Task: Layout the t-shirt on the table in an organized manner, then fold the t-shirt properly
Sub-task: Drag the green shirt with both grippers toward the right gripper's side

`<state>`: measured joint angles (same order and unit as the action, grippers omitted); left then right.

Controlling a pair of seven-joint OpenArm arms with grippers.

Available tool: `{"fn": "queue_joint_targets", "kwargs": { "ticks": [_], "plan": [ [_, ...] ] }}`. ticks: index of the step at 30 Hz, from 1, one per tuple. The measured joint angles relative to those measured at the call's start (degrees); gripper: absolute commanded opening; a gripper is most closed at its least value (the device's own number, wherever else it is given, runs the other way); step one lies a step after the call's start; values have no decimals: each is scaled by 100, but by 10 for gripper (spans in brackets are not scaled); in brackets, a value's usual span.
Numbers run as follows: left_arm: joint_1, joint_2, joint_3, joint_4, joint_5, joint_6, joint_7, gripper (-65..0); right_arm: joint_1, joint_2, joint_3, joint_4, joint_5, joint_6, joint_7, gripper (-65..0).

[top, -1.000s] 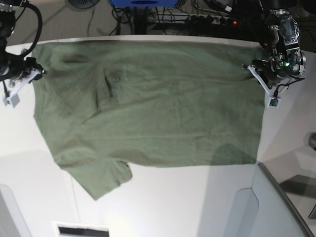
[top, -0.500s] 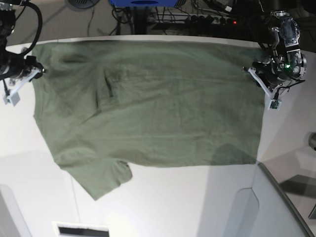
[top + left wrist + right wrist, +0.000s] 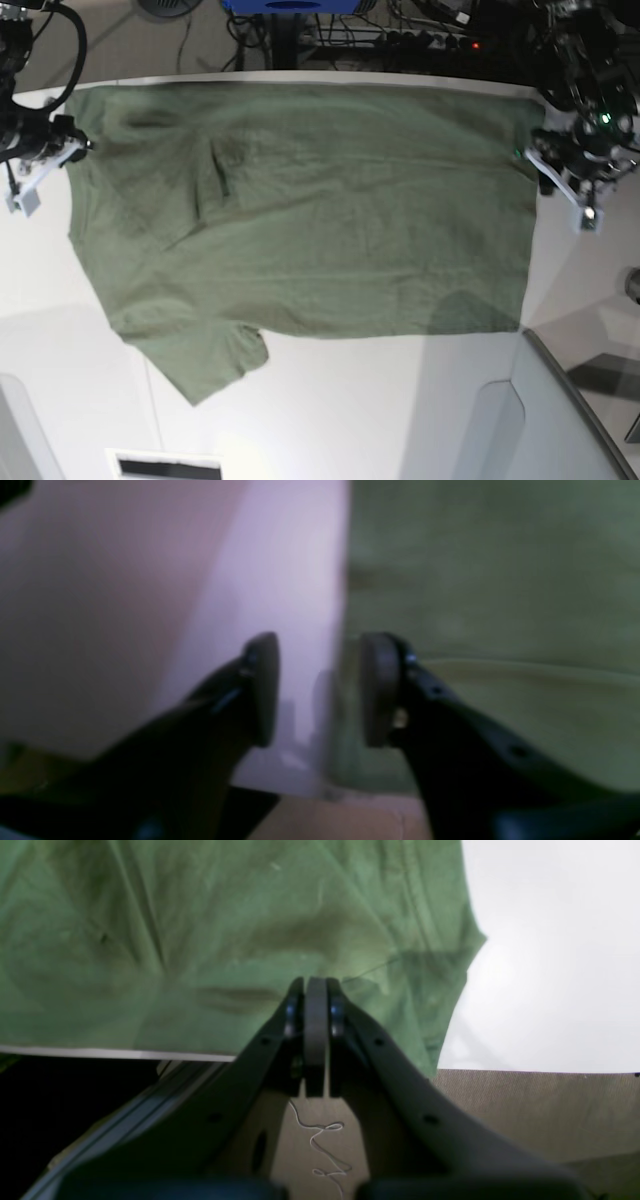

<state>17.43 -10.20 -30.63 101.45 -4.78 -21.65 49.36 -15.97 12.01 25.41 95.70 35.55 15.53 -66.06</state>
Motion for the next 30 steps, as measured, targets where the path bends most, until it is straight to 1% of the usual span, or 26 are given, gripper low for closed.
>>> {"fn": "queue_joint_targets", "kwargs": {
  "ticks": [1,2,3,4,6,8,9,12,15,18,21,23,24,28,30],
  "plan": [
    [122,116,70,-33,17,-61,72,-637,-48,-42,-4,9,24,4,157,-650],
    [247,219,138,-122,74,-57,120,-650,-111,-85,-15,24,42,13,254,-650],
    [326,260,190,-227,90,-63,79,-650,-177,-96,-85,24,33,9,350,-650],
    [409,273,225,-308,94,-68,-131,-650,-247,-83,-205,24,13,9,468,-650],
    [514,289,221,-450,122,-57,-761,-650,-415,-57,-533,24,2,2,822,-650],
    [546,291,225,-673,131,-61,-1169,-650,-542,-48,-743,24,20,9,1226,-650],
    [562,289,227,-800,114,-66,-1263,-650,-588,-52,-807,24,20,11,1355,-650],
    [608,240,201,-1193,170,4,-1364,-650,-647,-63,-892,-74,24,15,1484,-650],
    [590,170,221,-1486,160,24,-1414,-650,-551,-66,-857,-485,17,-4,1532,-650],
    [566,125,232,-1687,164,26,-1759,-650,-339,-61,-855,-1049,22,2,1539,-650],
    [562,114,229,-1860,155,26,-1939,-650,-216,-44,-855,-1342,17,-4,1550,-650],
    [557,107,219,-1930,127,24,-1985,-650,-201,-33,-855,-1388,4,-4,1659,-650],
    [518,101,216,-1958,129,26,-1985,-650,-199,-11,-855,-1394,2,-7,1784,-650],
    [332,79,214,-2100,133,26,-2004,-650,-98,140,-841,-1711,76,0,1899,-650],
    [334,101,212,-2081,129,26,-2026,-650,9,229,-734,-2035,247,127,1891,-650]
  ]
}}
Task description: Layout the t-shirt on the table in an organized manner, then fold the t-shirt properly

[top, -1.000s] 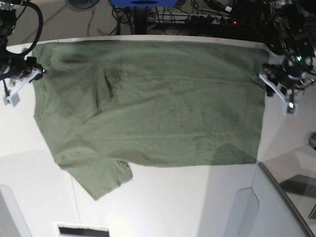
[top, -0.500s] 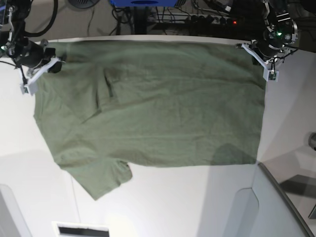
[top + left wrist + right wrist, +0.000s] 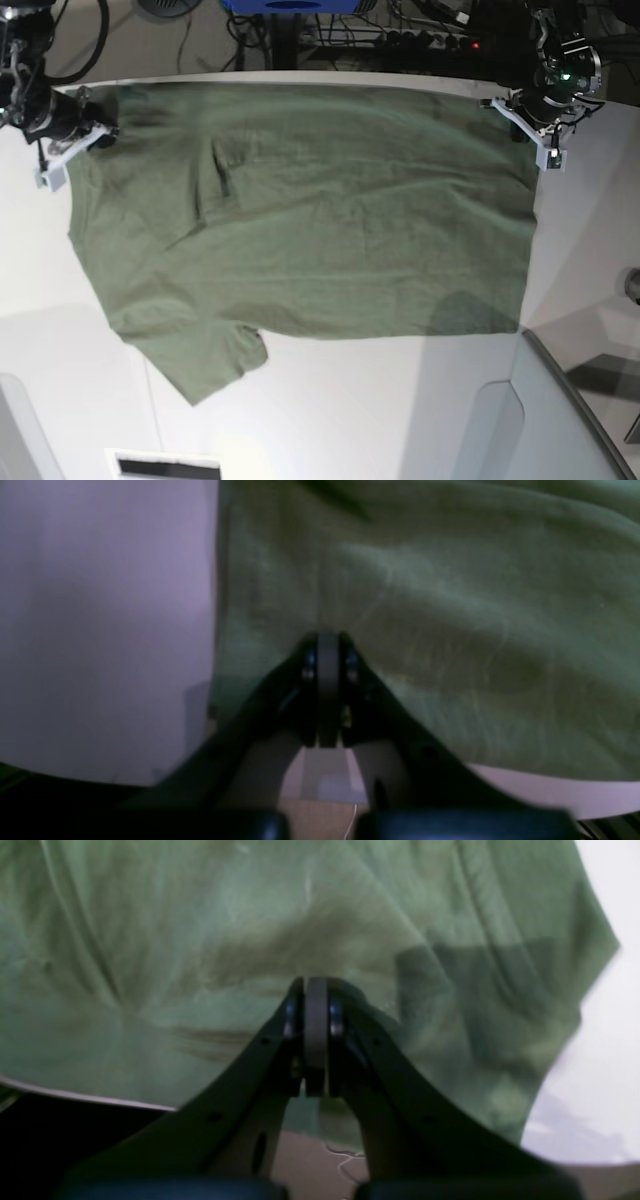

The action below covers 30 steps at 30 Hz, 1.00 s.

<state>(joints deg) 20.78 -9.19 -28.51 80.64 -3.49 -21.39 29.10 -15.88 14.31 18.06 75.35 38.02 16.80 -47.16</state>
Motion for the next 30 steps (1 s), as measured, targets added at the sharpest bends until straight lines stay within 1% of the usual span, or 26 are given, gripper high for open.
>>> {"fn": "queue_joint_targets", "kwargs": {
  "ticks": [4,10,12,15,17,19,21,24,30],
  "plan": [
    [-179,17,15,-15,28,0,133,-650,157,13,363,-393,195,79,52,-650],
    [-59,44,22,264,48,-2,199,-650,140,271,407,-459,44,9,363,-650],
    [-46,79,22,278,46,0,221,-650,136,299,413,-459,-2,-31,365,-650],
    [4,160,24,393,26,-4,516,-650,140,299,413,-459,-33,-28,356,-650],
    [4,175,22,439,26,0,595,-650,170,299,413,-459,-37,-33,343,-650],
    [-24,177,20,490,20,0,592,-650,188,302,413,-494,-57,-44,343,-650],
    [-153,256,2,566,50,42,608,-650,232,387,411,-616,-11,20,343,-650],
    [-302,330,24,654,24,-7,573,-650,348,476,411,-780,44,15,345,-650],
    [-354,313,66,651,52,11,629,-650,363,535,422,-837,31,-4,411,-650]
  ]
}}
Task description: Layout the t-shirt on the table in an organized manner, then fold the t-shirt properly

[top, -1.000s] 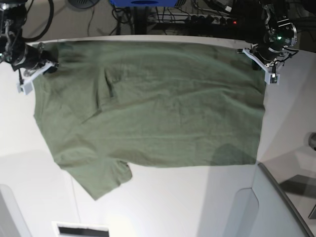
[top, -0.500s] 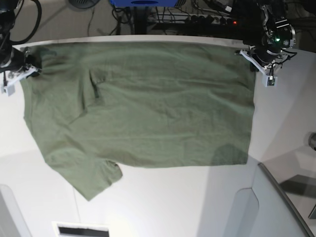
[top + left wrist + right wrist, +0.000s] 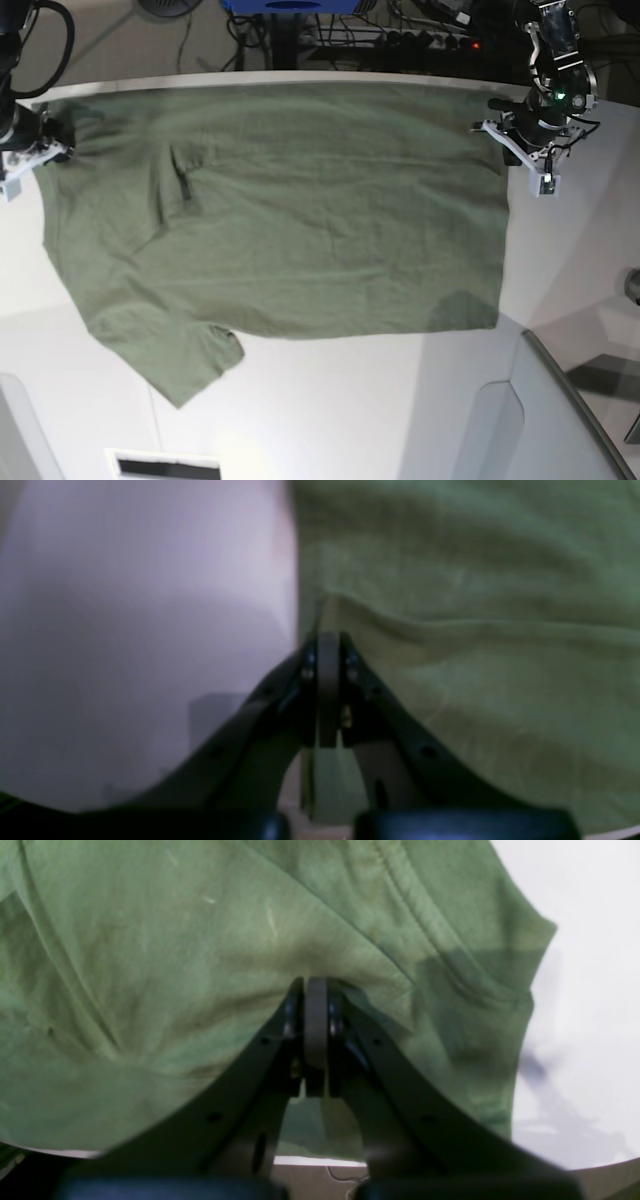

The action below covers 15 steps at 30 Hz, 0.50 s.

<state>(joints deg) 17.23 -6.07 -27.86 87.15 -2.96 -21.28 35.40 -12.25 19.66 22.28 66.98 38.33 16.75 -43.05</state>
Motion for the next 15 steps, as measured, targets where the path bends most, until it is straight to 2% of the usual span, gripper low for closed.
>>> {"fn": "queue_joint_targets", "kwargs": {
  "ticks": [2,4,6,15],
  "plan": [
    [-66,-15,160,-28,-2,26,-7,-650,-7,20,0,-15,-28,-11,136,-650],
    [-155,7,282,-120,-28,-28,-46,-650,-35,20,0,-22,-22,-267,282,-650],
    [-271,22,286,-210,-22,-15,-35,-650,-33,22,-2,-20,-22,-361,280,-650],
    [-1147,17,267,-903,-11,9,-44,-650,-33,20,-7,-20,-26,-389,302,-650]
  ]
}}
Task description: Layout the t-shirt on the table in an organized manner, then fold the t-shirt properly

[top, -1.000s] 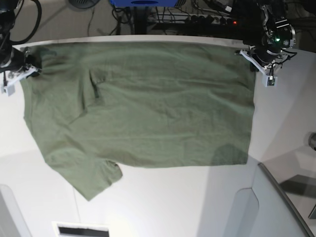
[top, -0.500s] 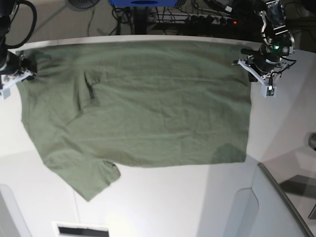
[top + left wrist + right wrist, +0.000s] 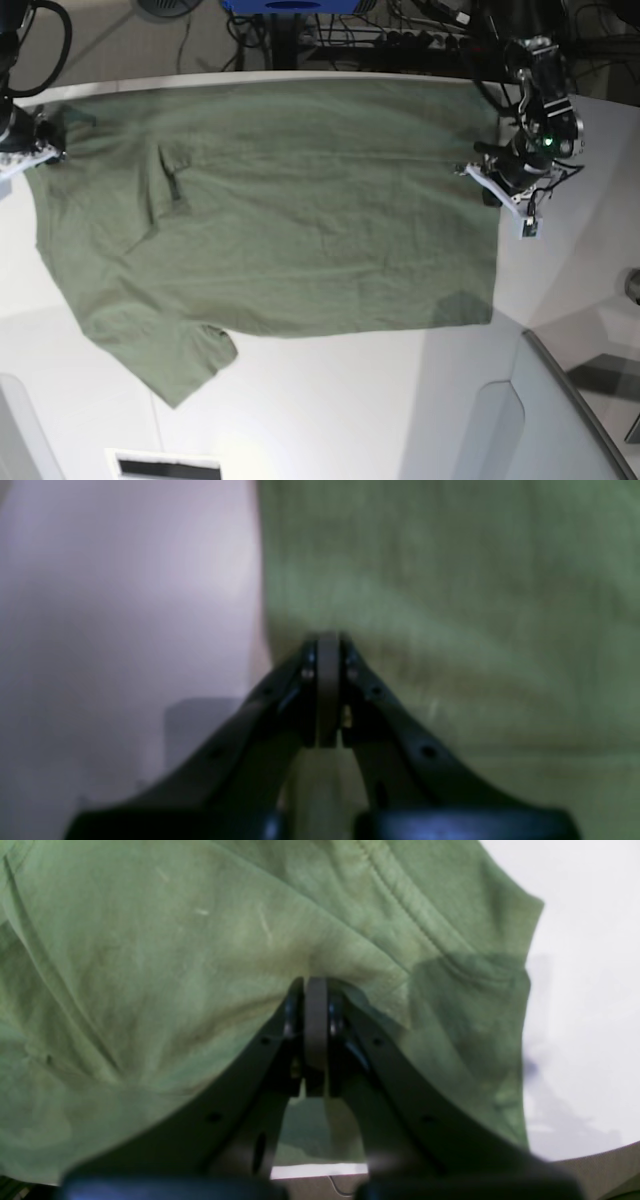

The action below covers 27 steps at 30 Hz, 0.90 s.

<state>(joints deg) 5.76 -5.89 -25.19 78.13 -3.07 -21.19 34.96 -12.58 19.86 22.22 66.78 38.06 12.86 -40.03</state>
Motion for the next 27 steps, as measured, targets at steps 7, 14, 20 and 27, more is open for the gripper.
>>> {"fn": "queue_joint_targets", "kwargs": {
  "ticks": [7,14,20,27],
  "plan": [
    [-800,-28,-7,-1032,7,466,-179,-650,-105,0,4,33,7,2,111,-650],
    [-1228,-127,372,-2061,291,487,-1233,-650,-179,11,7,48,11,2,146,-650],
    [-1191,-31,535,-2009,310,474,-1423,-650,-243,15,7,63,48,2,157,-650],
    [-387,-63,520,-588,461,472,-433,-650,-293,-2,7,358,-129,-85,-11,-650]
  ]
}}
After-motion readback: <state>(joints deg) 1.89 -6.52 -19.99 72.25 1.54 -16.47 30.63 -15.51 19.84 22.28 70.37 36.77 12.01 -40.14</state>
